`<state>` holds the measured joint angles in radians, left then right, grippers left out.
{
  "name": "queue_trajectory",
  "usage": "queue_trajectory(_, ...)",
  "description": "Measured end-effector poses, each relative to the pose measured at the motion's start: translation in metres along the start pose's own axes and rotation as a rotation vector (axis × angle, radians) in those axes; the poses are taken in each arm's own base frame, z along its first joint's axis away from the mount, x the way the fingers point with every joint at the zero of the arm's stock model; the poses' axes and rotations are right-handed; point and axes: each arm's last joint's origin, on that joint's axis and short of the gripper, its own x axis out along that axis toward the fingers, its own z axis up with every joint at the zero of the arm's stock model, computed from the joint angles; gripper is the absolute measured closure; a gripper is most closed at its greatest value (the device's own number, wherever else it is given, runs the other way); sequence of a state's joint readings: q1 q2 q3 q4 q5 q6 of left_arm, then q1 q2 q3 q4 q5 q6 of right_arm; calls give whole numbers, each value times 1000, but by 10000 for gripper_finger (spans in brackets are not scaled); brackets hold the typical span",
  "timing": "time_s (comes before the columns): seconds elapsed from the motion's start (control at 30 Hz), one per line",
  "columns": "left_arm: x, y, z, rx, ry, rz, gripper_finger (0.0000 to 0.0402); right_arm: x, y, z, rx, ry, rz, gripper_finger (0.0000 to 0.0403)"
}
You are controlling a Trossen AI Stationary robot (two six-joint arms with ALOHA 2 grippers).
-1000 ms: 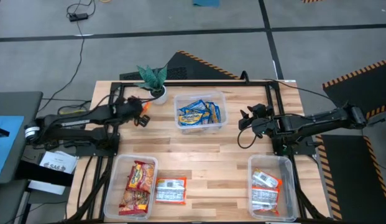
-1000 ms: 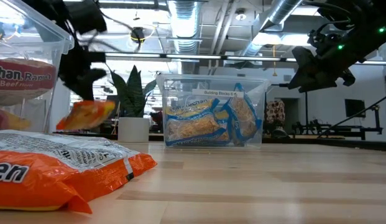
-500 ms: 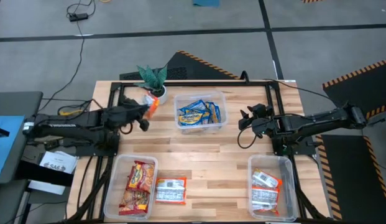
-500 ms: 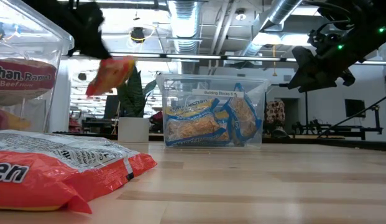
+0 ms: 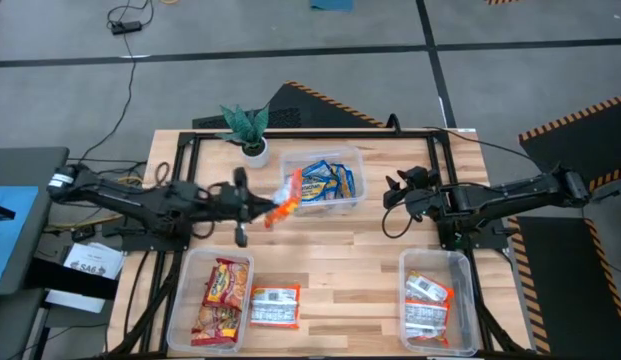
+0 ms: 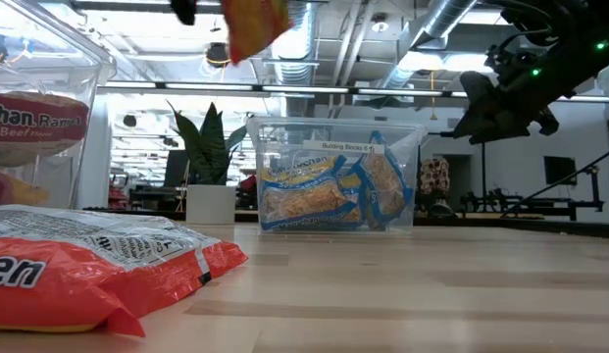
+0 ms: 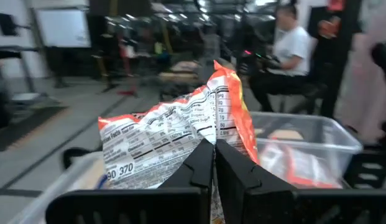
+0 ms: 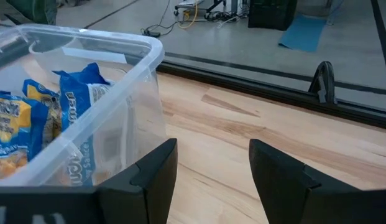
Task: Sort Maruchan noodles
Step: Put the top orange noodle packet into the bottom right transparent bin
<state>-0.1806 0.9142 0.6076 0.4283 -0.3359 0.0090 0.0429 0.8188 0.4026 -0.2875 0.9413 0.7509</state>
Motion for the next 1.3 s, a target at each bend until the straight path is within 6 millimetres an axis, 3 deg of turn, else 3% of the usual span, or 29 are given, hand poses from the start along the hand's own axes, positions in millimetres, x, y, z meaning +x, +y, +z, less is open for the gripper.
queue_trajectory(0.33, 106, -47, -7, 55, 108, -334, 402, 3, 0, 4, 41, -25, -8, 180)
queue_trajectory(0.6, 191, -83, -22, 113, 71, -536, 402, 3, 0, 4, 46, -26, -9, 180)
queue_trajectory(0.83, 242, -105, -40, 129, -32, -668, 402, 3, 1, 5, 53, -30, -5, 180)
queue_trajectory(1.3, 320, -134, -83, 131, -155, -749, 402, 3, 1, 6, 62, -34, -1, 180)
